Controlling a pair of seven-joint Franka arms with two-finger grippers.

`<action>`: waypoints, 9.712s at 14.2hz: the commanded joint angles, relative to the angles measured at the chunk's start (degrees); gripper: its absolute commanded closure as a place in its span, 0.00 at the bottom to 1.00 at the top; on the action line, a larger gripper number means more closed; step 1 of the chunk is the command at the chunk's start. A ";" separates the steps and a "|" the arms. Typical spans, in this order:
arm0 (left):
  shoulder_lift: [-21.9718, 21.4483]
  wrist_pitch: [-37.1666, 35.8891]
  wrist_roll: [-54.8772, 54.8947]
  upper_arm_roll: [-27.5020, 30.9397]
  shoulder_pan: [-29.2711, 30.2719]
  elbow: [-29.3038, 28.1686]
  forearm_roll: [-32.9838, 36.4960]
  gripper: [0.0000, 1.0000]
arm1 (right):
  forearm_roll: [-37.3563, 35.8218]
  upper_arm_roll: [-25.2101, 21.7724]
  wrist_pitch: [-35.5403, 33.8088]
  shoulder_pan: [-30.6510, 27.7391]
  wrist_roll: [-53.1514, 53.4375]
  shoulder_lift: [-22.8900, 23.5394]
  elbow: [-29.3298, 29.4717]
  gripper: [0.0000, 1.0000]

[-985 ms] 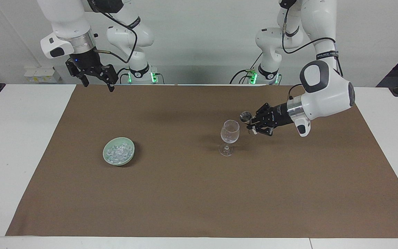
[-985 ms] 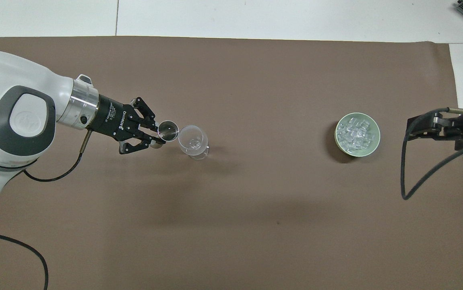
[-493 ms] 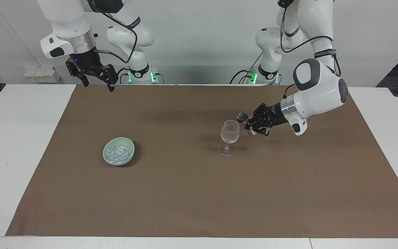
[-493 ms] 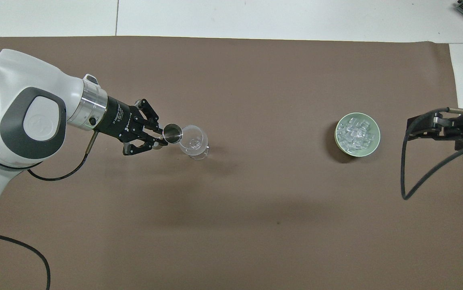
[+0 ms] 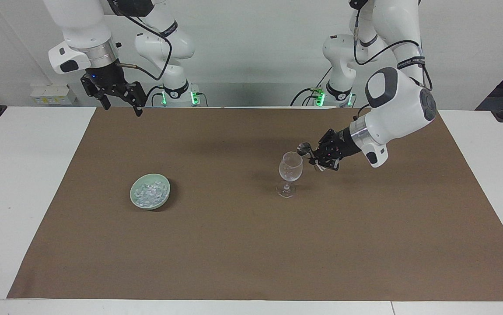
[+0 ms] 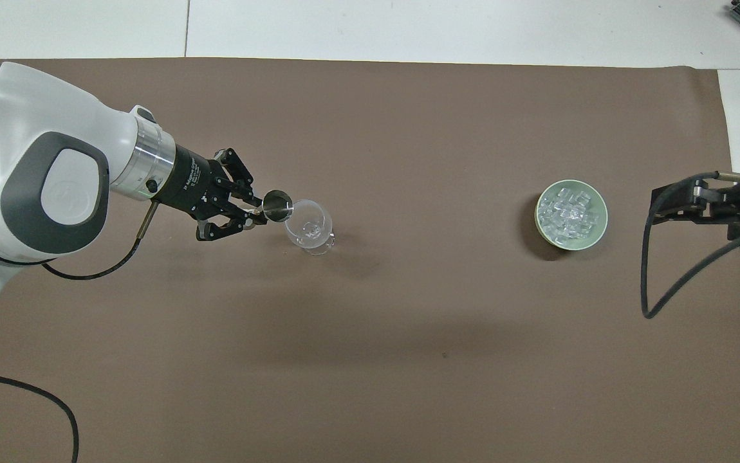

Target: Pour wine and add ice with both arms

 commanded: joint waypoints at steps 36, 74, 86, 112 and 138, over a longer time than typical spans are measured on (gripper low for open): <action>-0.50 0.76 -7.14 0.85 -8.11 3.31 21.36 1.00 | -0.25 0.25 0.20 -0.53 -6.63 -1.78 -2.84 0.00; -0.42 -2.84 -9.07 0.67 -11.36 6.21 29.72 1.00 | -0.25 0.25 0.20 -0.44 -6.63 -2.22 -3.45 0.00; -0.42 -3.99 -9.16 0.67 -12.42 6.56 32.18 1.00 | -0.25 0.25 0.29 -0.35 -6.54 -2.22 -3.45 0.00; 0.20 -3.02 -9.34 0.76 -12.59 7.88 32.35 1.00 | -0.25 0.60 0.37 -0.27 -6.63 -2.22 -3.28 0.00; 0.90 -0.21 -9.34 0.67 -13.39 7.97 37.10 1.00 | -0.25 0.69 0.37 -0.27 -6.63 -2.22 -3.28 0.00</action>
